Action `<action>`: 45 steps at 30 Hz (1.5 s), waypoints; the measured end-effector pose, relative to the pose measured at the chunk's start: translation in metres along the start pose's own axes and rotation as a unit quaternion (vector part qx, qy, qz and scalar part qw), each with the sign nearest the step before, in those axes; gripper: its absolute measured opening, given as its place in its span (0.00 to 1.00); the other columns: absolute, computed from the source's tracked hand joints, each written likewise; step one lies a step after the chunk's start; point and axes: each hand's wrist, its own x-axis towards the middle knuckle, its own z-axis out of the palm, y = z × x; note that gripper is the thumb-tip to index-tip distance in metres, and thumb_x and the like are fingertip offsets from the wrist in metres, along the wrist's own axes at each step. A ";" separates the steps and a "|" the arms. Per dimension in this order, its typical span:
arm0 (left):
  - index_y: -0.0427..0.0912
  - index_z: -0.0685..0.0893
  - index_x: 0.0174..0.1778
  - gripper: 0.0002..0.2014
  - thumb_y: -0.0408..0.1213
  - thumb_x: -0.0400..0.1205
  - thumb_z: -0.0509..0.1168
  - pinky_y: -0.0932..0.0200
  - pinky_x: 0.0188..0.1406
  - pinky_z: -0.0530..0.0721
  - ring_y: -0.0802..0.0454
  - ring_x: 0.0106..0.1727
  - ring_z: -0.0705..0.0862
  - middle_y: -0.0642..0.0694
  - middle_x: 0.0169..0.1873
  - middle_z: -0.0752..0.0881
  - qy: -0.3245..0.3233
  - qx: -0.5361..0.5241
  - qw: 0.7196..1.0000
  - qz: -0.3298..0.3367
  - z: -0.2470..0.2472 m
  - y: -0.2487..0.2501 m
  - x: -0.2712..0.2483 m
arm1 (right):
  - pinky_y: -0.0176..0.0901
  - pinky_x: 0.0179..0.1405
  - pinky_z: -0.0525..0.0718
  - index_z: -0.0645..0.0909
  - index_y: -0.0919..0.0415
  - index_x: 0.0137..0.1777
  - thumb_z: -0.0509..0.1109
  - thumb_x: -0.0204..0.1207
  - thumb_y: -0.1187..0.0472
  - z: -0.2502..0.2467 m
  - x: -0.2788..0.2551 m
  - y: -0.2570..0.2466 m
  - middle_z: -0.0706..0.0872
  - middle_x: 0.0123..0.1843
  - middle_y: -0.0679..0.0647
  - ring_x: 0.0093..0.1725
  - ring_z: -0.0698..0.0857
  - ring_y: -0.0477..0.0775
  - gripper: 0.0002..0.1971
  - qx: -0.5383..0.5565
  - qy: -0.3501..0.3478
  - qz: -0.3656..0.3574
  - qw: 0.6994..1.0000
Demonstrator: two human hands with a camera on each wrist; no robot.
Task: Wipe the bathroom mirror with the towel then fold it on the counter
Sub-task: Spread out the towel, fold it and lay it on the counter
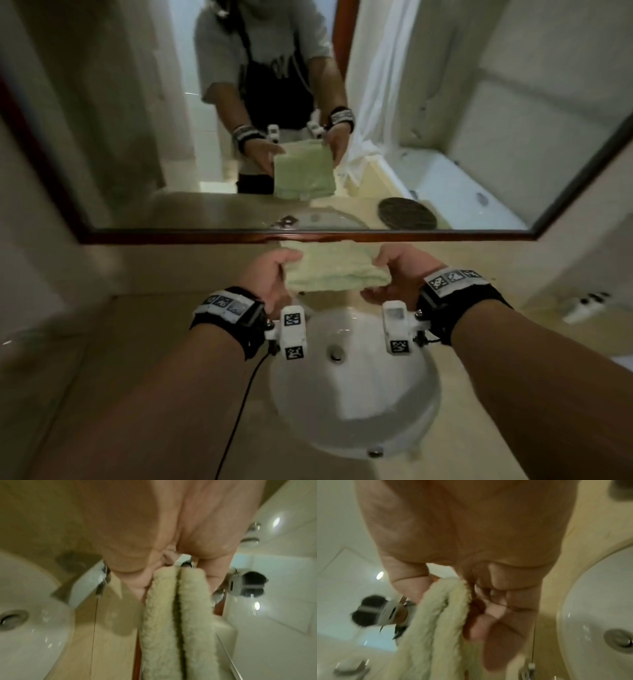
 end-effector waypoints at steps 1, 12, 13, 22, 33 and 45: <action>0.31 0.84 0.69 0.18 0.34 0.85 0.64 0.35 0.70 0.83 0.32 0.66 0.87 0.34 0.62 0.90 -0.012 0.022 1.000 -0.003 0.023 -0.007 0.007 | 0.58 0.60 0.82 0.85 0.68 0.44 0.56 0.73 0.66 -0.024 -0.008 0.000 0.85 0.31 0.60 0.29 0.82 0.58 0.15 0.009 0.012 -0.002 1.000; 0.36 0.85 0.69 0.18 0.27 0.83 0.67 0.30 0.73 0.79 0.31 0.68 0.85 0.31 0.68 0.86 -0.153 0.089 0.972 -0.156 0.268 -0.187 0.095 | 0.72 0.65 0.83 0.85 0.68 0.63 0.80 0.71 0.64 -0.313 -0.042 0.080 0.92 0.56 0.66 0.59 0.89 0.70 0.20 0.115 0.256 0.030 0.959; 0.37 0.85 0.70 0.16 0.31 0.85 0.66 0.31 0.71 0.81 0.32 0.68 0.86 0.32 0.67 0.87 -0.155 0.071 0.970 -0.172 0.290 -0.206 0.100 | 0.72 0.66 0.83 0.84 0.67 0.65 0.84 0.63 0.64 -0.349 -0.037 0.089 0.92 0.57 0.65 0.59 0.89 0.70 0.29 0.099 0.263 0.031 0.959; 0.39 0.83 0.71 0.18 0.23 0.87 0.62 0.35 0.58 0.87 0.32 0.65 0.86 0.36 0.66 0.88 -0.065 0.064 0.970 -0.226 0.386 -0.357 0.143 | 0.68 0.66 0.84 0.85 0.48 0.52 0.75 0.74 0.66 -0.520 -0.019 0.157 0.88 0.59 0.64 0.60 0.86 0.70 0.12 -0.026 0.259 0.066 0.963; 0.33 0.82 0.70 0.20 0.36 0.83 0.74 0.40 0.64 0.86 0.35 0.63 0.87 0.36 0.61 0.89 0.035 0.251 0.908 -0.335 0.391 -0.399 0.164 | 0.49 0.54 0.81 0.83 0.59 0.69 0.74 0.79 0.55 -0.564 0.029 0.201 0.85 0.66 0.58 0.59 0.84 0.61 0.20 -0.390 0.204 0.157 0.884; 0.39 0.75 0.75 0.23 0.44 0.86 0.69 0.39 0.48 0.93 0.37 0.48 0.93 0.35 0.60 0.88 -0.012 0.403 0.856 -0.322 0.385 -0.398 0.160 | 0.47 0.65 0.80 0.77 0.59 0.75 0.66 0.84 0.60 -0.565 0.035 0.192 0.81 0.73 0.59 0.68 0.82 0.61 0.20 -0.546 0.135 0.181 0.807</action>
